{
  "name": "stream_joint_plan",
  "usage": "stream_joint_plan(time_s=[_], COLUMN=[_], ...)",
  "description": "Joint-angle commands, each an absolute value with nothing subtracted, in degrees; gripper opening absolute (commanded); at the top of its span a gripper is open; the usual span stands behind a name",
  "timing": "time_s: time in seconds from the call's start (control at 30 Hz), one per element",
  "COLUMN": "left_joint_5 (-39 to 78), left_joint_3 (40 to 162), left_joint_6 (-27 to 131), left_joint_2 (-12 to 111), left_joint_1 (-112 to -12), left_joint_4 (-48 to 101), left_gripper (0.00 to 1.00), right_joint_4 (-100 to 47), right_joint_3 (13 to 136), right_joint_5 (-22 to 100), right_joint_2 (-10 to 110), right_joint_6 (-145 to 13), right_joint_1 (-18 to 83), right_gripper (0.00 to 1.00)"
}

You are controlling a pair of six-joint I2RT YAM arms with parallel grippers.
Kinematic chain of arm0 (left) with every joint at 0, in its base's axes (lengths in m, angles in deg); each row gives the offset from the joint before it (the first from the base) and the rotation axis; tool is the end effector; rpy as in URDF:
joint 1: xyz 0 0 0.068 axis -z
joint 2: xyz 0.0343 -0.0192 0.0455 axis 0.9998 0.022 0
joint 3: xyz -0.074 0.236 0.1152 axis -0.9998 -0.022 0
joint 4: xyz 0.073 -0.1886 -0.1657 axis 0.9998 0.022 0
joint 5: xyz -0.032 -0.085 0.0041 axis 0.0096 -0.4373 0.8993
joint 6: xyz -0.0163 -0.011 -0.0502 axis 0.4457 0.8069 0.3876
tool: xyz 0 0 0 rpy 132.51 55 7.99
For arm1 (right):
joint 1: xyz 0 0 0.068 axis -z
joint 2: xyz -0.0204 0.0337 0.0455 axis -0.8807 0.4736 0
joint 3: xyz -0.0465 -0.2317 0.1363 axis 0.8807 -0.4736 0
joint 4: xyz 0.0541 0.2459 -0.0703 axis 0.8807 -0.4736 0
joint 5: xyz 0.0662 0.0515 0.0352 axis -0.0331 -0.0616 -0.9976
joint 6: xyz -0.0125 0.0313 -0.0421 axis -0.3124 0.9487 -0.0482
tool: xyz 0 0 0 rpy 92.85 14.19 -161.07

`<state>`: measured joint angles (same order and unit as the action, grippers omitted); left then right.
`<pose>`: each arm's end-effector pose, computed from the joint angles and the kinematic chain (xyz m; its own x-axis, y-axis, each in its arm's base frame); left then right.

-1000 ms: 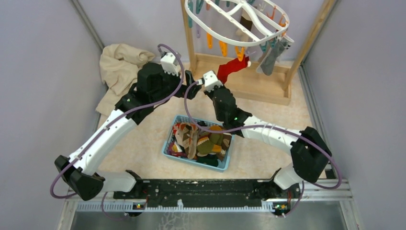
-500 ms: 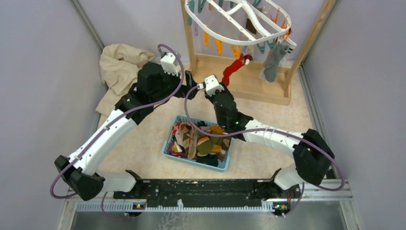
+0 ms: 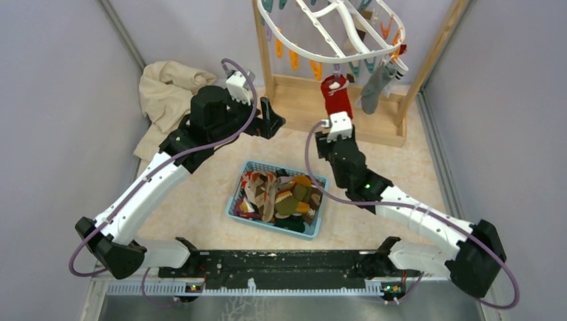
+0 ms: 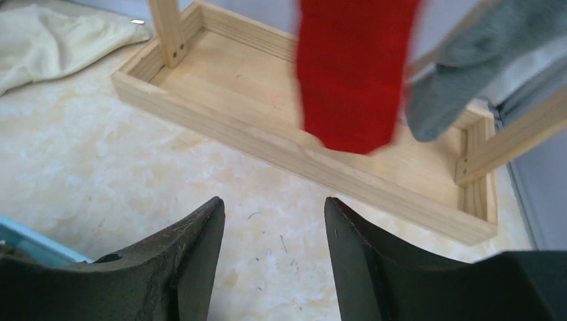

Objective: Remove the socks clipped to the hanger
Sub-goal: Adjust the hanger on the clothesline.

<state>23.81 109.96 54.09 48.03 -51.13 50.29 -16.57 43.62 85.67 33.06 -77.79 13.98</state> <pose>0.2271 -0.1780 0.4300 -0.3503 -0.0367 -0.9359 0.5922 0.7654 -0.2517 0.1887 0.1744 0.3087 -0.1034 -0.2123 -0.9717 -0.1639 0.9672 -0.1939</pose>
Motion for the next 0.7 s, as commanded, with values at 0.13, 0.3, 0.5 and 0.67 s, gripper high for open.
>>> stream_joint_plan(time_s=[0.13, 0.3, 0.5, 0.67], left_joint_5=[22.7, 23.5, 24.8, 25.3], left_joint_3=[112.9, 114.0, 114.0, 113.1], left_joint_6=[55.6, 55.3, 54.8, 54.5], left_joint_2=[49.3, 49.5, 48.5, 47.8], left_joint_1=[-49.0, -48.6, -48.6, -48.7], left_joint_4=[49.1, 49.9, 51.2, 51.6], left_gripper=[0.98, 0.98, 0.98, 0.98], right_joint_4=[-18.2, -8.4, 8.2, 15.4], right_joint_3=[40.8, 38.0, 34.3, 34.4], right_joint_5=[75.4, 52.8, 34.8, 28.3], right_joint_2=[26.2, 27.3, 32.7, 37.0], right_joint_6=[-69.2, -67.5, -61.1, -58.9], right_joint_1=[24.9, 34.8, 45.8, 48.6], right_gripper=[0.58, 0.57, 0.58, 0.59])
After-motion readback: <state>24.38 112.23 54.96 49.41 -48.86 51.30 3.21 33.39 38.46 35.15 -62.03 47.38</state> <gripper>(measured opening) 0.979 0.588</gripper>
